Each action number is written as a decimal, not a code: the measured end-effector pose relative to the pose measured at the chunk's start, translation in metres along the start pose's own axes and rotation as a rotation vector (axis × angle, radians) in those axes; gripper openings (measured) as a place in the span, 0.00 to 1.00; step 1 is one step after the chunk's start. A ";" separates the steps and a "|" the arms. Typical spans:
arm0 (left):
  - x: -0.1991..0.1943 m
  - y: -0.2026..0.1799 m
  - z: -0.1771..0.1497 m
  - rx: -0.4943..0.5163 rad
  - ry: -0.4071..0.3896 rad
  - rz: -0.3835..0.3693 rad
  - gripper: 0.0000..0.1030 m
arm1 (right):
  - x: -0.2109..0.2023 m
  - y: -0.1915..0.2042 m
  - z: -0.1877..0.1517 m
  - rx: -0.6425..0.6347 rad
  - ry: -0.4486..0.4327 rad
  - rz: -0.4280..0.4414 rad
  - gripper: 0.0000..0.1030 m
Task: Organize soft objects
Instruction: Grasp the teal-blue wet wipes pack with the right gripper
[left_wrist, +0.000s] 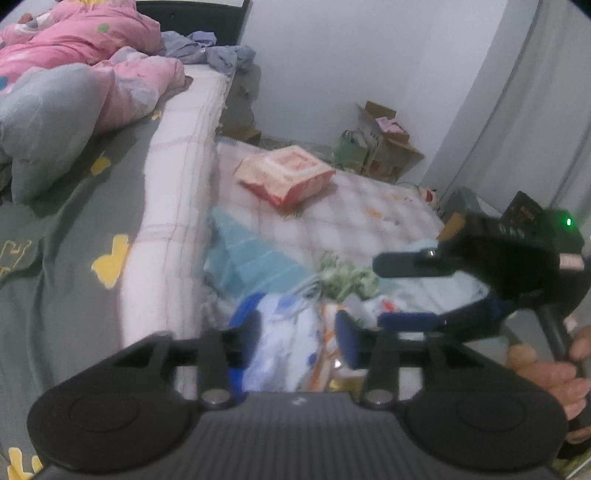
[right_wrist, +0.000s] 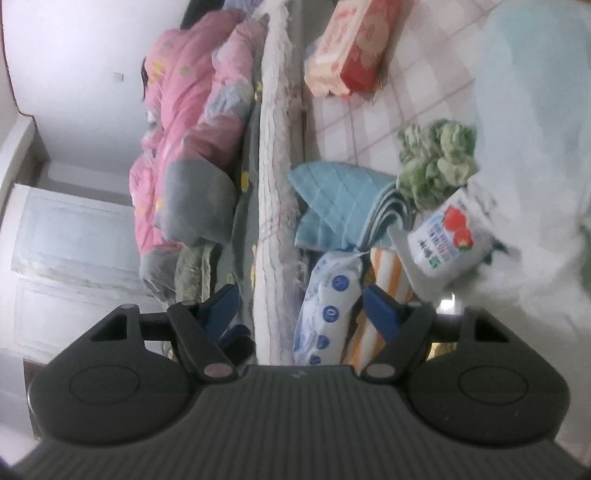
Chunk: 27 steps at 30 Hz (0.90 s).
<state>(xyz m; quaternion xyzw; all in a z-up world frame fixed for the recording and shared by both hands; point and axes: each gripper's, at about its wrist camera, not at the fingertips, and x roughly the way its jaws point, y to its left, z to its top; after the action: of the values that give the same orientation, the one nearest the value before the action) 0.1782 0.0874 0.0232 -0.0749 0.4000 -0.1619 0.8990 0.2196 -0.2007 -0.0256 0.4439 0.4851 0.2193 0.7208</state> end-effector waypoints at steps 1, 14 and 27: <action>0.002 0.000 -0.002 0.009 0.001 0.010 0.56 | 0.004 0.001 -0.001 0.000 0.008 -0.007 0.73; 0.052 -0.027 -0.019 0.327 0.099 0.153 0.53 | 0.034 0.010 -0.004 -0.012 0.067 -0.056 0.71; 0.026 0.016 0.011 0.054 0.038 0.055 0.07 | 0.022 -0.005 0.000 0.013 0.046 -0.058 0.71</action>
<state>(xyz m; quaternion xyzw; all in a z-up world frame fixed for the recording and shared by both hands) 0.2067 0.0930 0.0087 -0.0364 0.4142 -0.1495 0.8971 0.2290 -0.1868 -0.0407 0.4291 0.5155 0.2056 0.7127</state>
